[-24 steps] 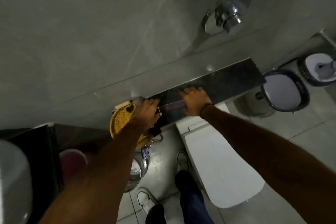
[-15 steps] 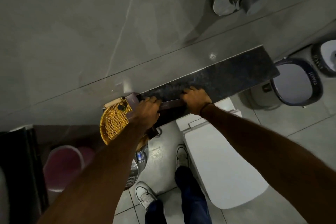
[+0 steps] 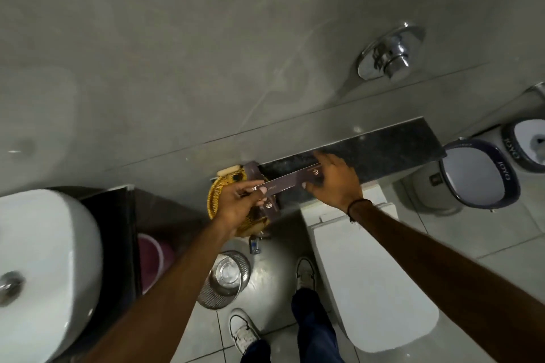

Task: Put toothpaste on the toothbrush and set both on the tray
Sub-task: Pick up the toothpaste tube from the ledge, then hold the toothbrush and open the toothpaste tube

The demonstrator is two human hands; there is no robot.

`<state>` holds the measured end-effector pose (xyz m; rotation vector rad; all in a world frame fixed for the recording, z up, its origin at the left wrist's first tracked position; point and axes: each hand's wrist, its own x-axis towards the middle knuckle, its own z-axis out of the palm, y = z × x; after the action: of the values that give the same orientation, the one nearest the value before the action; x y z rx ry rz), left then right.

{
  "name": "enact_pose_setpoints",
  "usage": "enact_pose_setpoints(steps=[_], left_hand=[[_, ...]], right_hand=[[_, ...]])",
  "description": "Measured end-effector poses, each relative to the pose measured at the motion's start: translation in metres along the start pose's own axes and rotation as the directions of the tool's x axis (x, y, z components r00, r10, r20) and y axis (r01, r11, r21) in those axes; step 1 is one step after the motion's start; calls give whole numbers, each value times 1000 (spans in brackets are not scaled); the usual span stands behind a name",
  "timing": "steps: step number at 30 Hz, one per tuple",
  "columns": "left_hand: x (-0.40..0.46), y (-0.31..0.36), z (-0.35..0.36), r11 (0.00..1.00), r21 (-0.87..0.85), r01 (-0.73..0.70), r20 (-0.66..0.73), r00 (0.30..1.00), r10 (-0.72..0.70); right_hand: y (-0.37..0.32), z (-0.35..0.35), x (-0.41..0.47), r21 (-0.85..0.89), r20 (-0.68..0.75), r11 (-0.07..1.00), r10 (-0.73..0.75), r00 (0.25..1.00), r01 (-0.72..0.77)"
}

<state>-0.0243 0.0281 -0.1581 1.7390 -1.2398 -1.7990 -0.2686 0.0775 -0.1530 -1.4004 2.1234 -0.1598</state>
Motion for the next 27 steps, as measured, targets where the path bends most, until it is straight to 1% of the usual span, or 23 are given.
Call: enact_pose_setpoints(steps=[1,2,3,4,5,6,7,8,9,10,12,16,18,20,21,23,24,25,26,27], left_hand=[[-12,6,-3,998,-53,13,-15,1000,-14],[-25,11,-7,995,-100,25,-25,999,-28],[-39,15,-12,989,-145,34,-29,999,-38],[-53,19,-17,981,-189,32,-24,999,-37],[-66,21,-23,972,-233,24,-12,1000,-28],[-81,22,-33,961,-278,6,1,1000,-6],[-95,24,-43,947,-320,-10,19,1000,17],[-108,25,-54,934,-357,-19,37,999,35],[-119,26,-66,922,-387,-26,51,997,49],[-127,28,-76,910,-414,-25,64,996,56],[-146,31,-99,879,-475,-33,81,993,81],[-173,42,-133,814,-578,-46,103,986,130],[-184,49,-148,763,-643,-58,100,982,159],[-192,54,-159,695,-717,-47,87,984,156],[-197,54,-162,666,-745,-32,87,986,144],[-205,53,-162,603,-797,20,102,989,103],[-209,53,-160,554,-831,53,113,991,75],[-211,54,-156,490,-867,92,127,991,39],[-212,57,-152,427,-895,131,148,989,7],[-213,61,-148,383,-910,160,167,986,-14]], right_hand=[[-6,-5,-8,182,-32,978,106,994,-98],[-14,-9,-17,378,-16,905,218,976,-196],[-25,-11,-26,564,61,772,313,948,-292],[-38,-13,-36,705,191,596,362,912,-385],[-50,-13,-46,790,337,402,344,876,-462],[-66,-14,-58,833,440,231,275,855,-502],[-80,-14,-68,856,473,114,217,854,-504],[-94,-14,-77,877,463,45,188,866,-479],[-110,-16,-84,894,439,13,177,881,-448],[-123,-20,-90,907,413,8,180,893,-421],[-153,-30,-103,928,358,51,168,919,-370],[-204,-54,-125,954,263,123,80,961,-272],[-228,-68,-138,968,205,133,69,976,-213],[-249,-79,-151,980,135,137,66,989,-143],[-258,-83,-160,981,76,175,72,994,-88],[-273,-83,-179,944,-124,315,67,990,97],[-280,-82,-189,892,-238,399,16,971,212],[-286,-82,-198,816,-331,480,-72,941,323],[-292,-84,-206,726,-392,547,-169,904,417],[-298,-87,-213,647,-435,591,-233,870,482]])
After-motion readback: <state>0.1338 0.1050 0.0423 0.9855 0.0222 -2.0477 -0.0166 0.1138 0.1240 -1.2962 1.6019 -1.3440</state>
